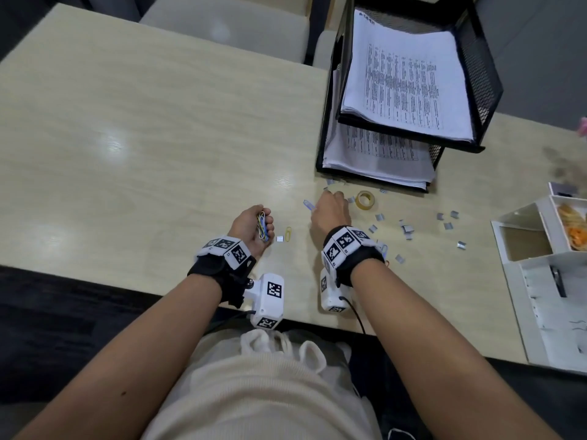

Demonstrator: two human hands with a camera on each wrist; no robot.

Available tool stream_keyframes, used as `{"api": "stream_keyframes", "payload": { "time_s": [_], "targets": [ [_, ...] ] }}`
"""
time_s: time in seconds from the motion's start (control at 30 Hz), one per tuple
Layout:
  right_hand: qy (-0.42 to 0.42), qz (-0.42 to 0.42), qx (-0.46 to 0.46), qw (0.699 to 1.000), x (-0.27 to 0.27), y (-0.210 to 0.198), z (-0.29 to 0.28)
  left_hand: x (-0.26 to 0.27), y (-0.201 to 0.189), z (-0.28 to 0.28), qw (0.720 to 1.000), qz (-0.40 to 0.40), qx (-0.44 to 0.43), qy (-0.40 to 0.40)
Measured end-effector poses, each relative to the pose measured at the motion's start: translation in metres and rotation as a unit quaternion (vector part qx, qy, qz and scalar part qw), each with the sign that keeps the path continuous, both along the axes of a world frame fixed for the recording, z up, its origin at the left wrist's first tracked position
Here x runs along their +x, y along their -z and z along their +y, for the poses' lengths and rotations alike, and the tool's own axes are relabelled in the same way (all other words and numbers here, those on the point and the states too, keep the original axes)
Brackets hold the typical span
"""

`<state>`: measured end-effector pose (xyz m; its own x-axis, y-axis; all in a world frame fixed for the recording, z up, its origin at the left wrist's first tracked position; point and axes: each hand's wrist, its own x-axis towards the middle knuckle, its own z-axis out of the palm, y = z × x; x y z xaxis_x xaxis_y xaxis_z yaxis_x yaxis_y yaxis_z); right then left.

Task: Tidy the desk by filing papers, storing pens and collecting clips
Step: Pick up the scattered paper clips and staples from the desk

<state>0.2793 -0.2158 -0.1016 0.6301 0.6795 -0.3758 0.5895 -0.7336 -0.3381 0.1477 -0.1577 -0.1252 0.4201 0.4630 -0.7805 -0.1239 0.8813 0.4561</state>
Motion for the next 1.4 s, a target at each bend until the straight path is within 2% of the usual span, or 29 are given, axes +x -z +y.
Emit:
{"api": "stream_keyframes", "payload": {
  "time_s": [0.1,0.23,0.47,0.6,0.7,0.87,0.97,1.1,1.17,1.27,1.33,1.4],
  "targets": [
    [-0.002,0.059,0.022,0.998,-0.010,-0.008,-0.003,-0.007,0.001,0.003,1.000,0.003,0.003,-0.012],
    [0.057,0.133,0.081,0.986,-0.040,-0.018,-0.010,-0.009,0.001,0.005,1.000,0.005,0.008,-0.025],
    [-0.002,0.030,0.023,0.999,-0.049,-0.008,-0.027,-0.007,0.003,0.000,1.000,0.009,0.015,-0.018],
    [-0.037,-0.040,0.029,0.998,-0.038,-0.004,-0.044,0.002,0.001,-0.005,1.000,0.011,0.021,-0.016],
    [-0.049,-0.052,0.030,0.997,-0.024,-0.005,-0.055,0.009,0.001,-0.011,1.000,0.002,0.017,-0.014],
    [0.035,0.003,0.047,0.998,0.002,-0.008,-0.067,0.026,-0.002,-0.028,0.999,-0.030,0.000,0.032],
    [0.139,0.078,0.140,0.977,0.007,-0.010,-0.071,0.036,-0.004,-0.038,0.998,-0.050,-0.008,0.033],
    [0.138,0.182,0.261,0.938,0.004,-0.033,-0.075,0.047,-0.008,-0.050,0.994,-0.078,-0.022,0.076],
    [0.156,0.164,0.275,0.934,0.010,-0.035,-0.079,0.049,-0.009,-0.052,0.992,-0.091,-0.043,0.073],
    [0.196,0.099,0.214,0.952,0.018,-0.020,-0.088,0.048,-0.010,-0.050,0.991,-0.067,-0.046,0.102],
    [0.171,0.056,0.113,0.977,0.011,-0.012,-0.092,0.046,-0.011,-0.048,0.990,-0.053,-0.041,0.122],
    [0.123,0.014,0.049,0.991,-0.001,-0.007,-0.094,0.044,-0.012,-0.048,0.990,-0.051,-0.038,0.128]
  ]
}}
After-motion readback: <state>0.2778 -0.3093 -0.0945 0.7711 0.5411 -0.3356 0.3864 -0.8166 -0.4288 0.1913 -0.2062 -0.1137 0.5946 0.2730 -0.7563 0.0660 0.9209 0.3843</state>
